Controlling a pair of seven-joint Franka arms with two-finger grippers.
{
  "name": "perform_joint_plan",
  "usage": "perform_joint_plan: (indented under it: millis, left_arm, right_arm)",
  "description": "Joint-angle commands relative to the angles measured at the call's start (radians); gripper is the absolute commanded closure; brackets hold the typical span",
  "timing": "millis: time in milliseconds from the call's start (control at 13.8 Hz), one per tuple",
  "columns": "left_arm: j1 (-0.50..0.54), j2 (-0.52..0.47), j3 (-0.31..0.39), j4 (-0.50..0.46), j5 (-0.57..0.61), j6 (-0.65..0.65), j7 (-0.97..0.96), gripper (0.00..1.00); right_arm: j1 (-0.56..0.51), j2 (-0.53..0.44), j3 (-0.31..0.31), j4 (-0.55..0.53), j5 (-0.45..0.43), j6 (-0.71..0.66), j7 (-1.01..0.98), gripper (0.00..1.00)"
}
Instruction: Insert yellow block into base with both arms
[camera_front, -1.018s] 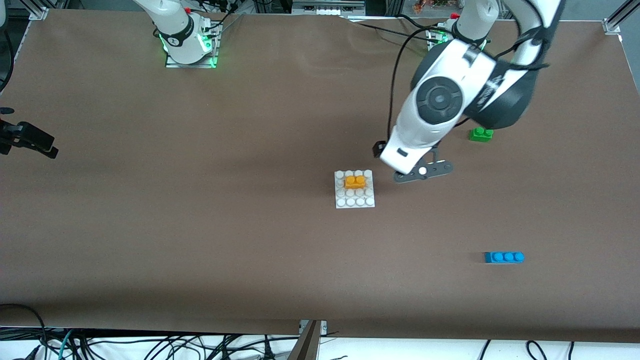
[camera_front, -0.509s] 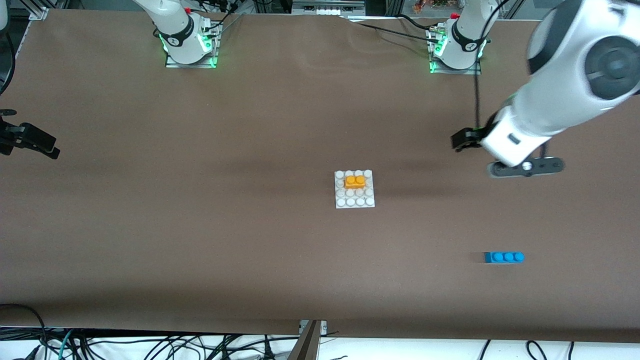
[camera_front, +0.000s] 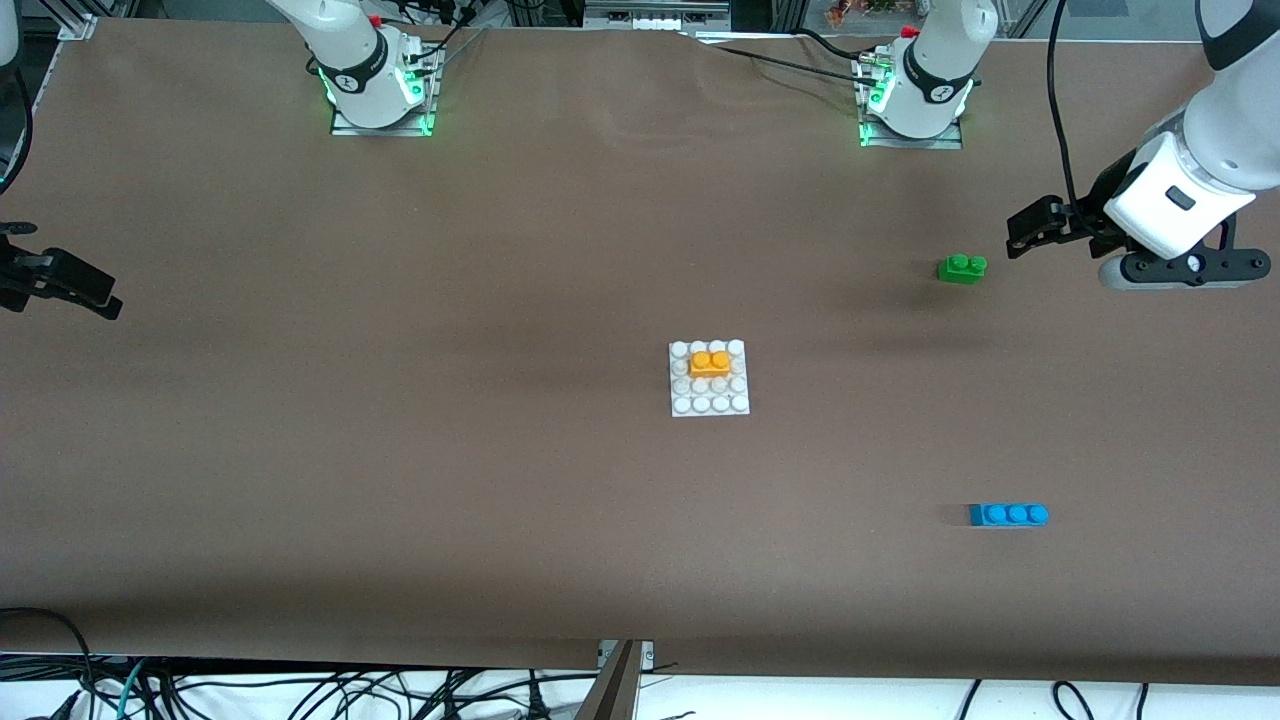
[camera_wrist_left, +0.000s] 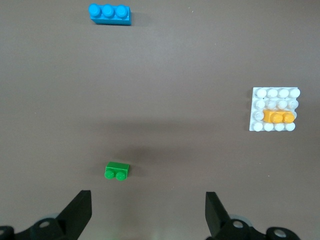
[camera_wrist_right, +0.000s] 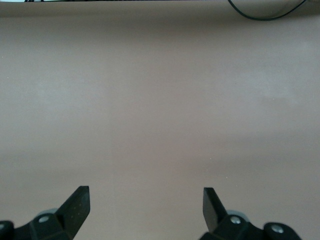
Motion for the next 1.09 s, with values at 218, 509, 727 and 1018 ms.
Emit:
perform_joint_plan:
  millis: [218,509,727,1018]
  left_arm:
    - [0.001,-0.003,0.014,-0.016,-0.003,0.007,0.014,0.00]
    - [0.001,0.000,0.001,-0.002,-0.003,-0.002,0.016,0.00]
    - [0.003,0.000,0.014,-0.002,-0.003,-0.003,0.022,0.00]
    - [0.003,0.010,0.014,0.010,0.026,0.000,0.016,0.00]
  right_arm:
    - [-0.006,-0.007,0.008,-0.010,-0.012,0.006,-0.006,0.00]
    - [-0.004,-0.007,0.008,-0.010,-0.011,0.006,-0.006,0.00]
    - [-0.004,-0.007,0.008,-0.010,-0.011,0.006,-0.005,0.00]
    - [-0.004,-0.007,0.008,-0.009,-0.011,0.006,-0.006,0.00]
